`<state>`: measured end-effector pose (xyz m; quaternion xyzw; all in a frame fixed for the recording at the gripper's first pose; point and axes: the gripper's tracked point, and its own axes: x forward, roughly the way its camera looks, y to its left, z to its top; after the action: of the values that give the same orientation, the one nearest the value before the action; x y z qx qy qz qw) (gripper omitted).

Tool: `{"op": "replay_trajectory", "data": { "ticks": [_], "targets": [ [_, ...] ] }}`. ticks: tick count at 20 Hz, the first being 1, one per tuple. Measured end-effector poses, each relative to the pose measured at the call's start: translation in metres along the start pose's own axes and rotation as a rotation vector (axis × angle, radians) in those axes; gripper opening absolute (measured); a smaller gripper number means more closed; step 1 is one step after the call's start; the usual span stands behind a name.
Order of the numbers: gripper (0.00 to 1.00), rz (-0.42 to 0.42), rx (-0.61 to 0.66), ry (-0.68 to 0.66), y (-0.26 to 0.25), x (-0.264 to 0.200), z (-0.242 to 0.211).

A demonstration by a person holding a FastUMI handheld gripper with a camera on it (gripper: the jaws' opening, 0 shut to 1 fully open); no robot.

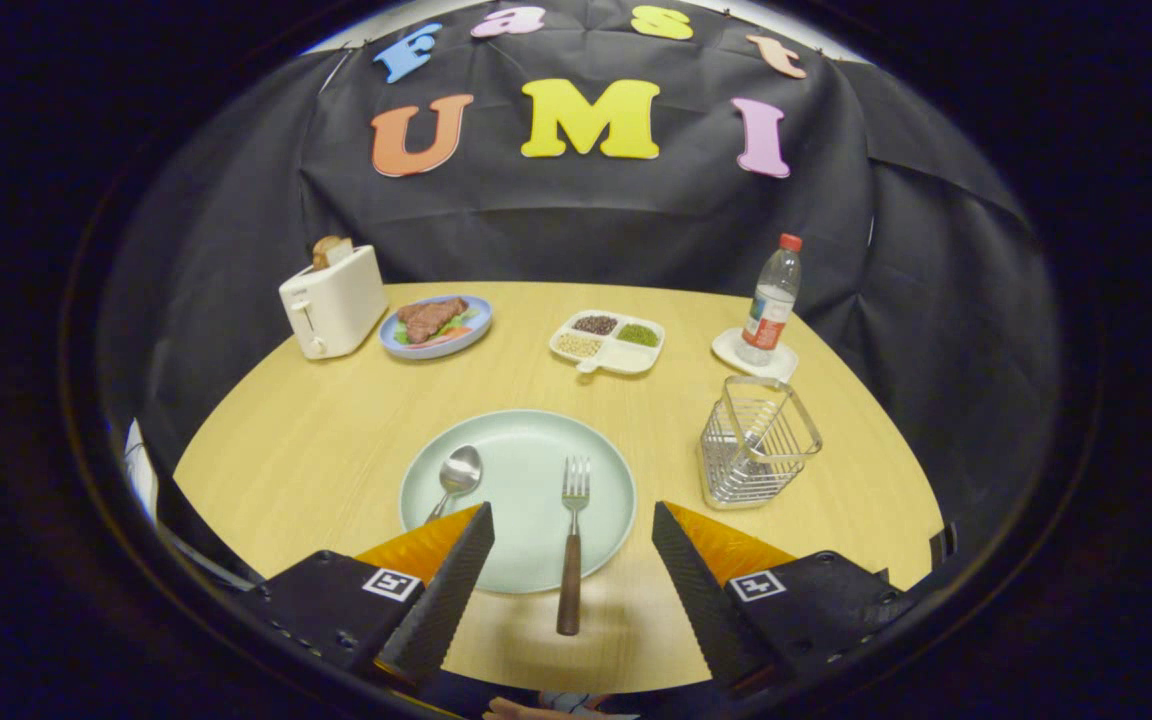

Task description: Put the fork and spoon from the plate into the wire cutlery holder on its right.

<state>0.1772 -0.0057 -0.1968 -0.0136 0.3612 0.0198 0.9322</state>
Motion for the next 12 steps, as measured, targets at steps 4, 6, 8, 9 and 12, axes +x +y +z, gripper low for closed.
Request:
{"op": "replay_trajectory", "data": {
  "ticks": [4,6,8,9,12],
  "targets": [
    [0.96,0.015,0.01,0.111,0.002,0.028,-0.009],
    [0.96,0.014,0.008,0.171,0.003,0.041,-0.016],
    [0.96,0.01,0.008,0.211,0.003,0.049,-0.019],
    [0.96,0.008,0.006,0.229,0.004,0.051,-0.022],
    [0.93,0.013,-0.002,0.258,0.007,0.06,-0.025]
  ]
}}
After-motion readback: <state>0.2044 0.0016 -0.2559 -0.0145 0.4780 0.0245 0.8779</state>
